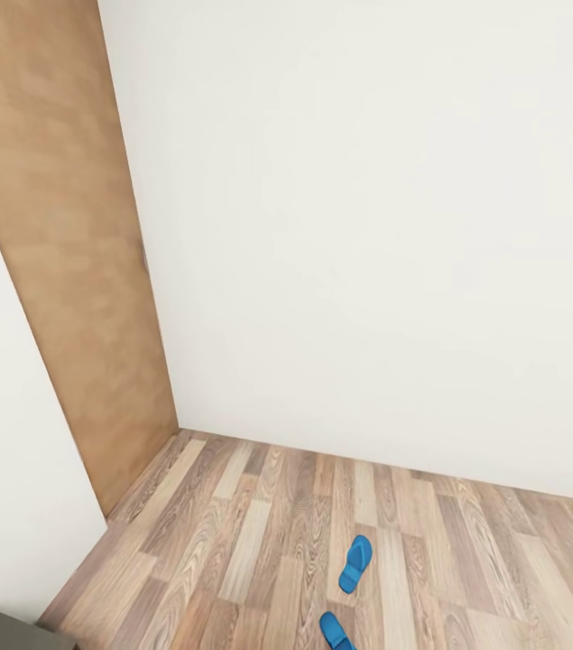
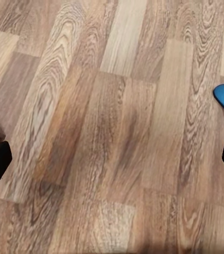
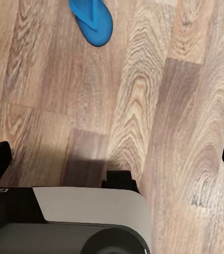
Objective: In the bedroom, move the book from the bed onto either nightstand, and place the two sandals side by side next to the bed.
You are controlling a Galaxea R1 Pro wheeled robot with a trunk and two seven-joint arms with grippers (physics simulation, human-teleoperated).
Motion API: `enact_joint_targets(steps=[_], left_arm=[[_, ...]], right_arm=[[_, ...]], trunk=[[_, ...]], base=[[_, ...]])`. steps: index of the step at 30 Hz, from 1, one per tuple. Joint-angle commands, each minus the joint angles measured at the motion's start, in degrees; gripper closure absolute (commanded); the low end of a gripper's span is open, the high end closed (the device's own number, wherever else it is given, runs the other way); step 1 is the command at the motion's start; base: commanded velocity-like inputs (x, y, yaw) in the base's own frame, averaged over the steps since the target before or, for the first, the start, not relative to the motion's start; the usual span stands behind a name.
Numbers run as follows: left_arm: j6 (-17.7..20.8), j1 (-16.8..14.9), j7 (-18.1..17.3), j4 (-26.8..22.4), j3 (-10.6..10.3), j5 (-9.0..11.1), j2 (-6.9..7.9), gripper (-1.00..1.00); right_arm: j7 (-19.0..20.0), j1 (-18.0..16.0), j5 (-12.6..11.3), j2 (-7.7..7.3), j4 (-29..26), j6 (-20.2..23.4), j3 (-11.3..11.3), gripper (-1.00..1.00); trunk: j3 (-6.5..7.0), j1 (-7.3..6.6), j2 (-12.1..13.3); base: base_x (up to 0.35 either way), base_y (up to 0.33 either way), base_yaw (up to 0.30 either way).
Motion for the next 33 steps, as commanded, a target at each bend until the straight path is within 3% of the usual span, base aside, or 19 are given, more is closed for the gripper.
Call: enact_joint_targets(steps=[1,15,33], left_arm=[[-0.1,0.0,0.0,0.0,0.0,0.0,-0.02,-1.00],[-0.1,0.0,0.0,0.0,0.0,0.0,-0.03,-1.00],[-0.1,0.0,0.0,0.0,0.0,0.0,-0.05,-1.00]], right_arm=[[0.0,0.0,0.0,0.01,0.0,-0.2,-0.1,-1.00],[0.0,0.0,0.0,0.01,0.0,-0.2,-0.1,-1.00],[0.0,0.0,0.0,0.02,0.0,-0.1,-0.1,-1.00]], trunk=[[-0.05,0.03,0.0],[-0.05,0.03,0.0],[-0.05,0.03,0.0]], base=[[0.309,0.000,0.000],[0.304,0.000,0.000],[0.022,0.000,0.000]])
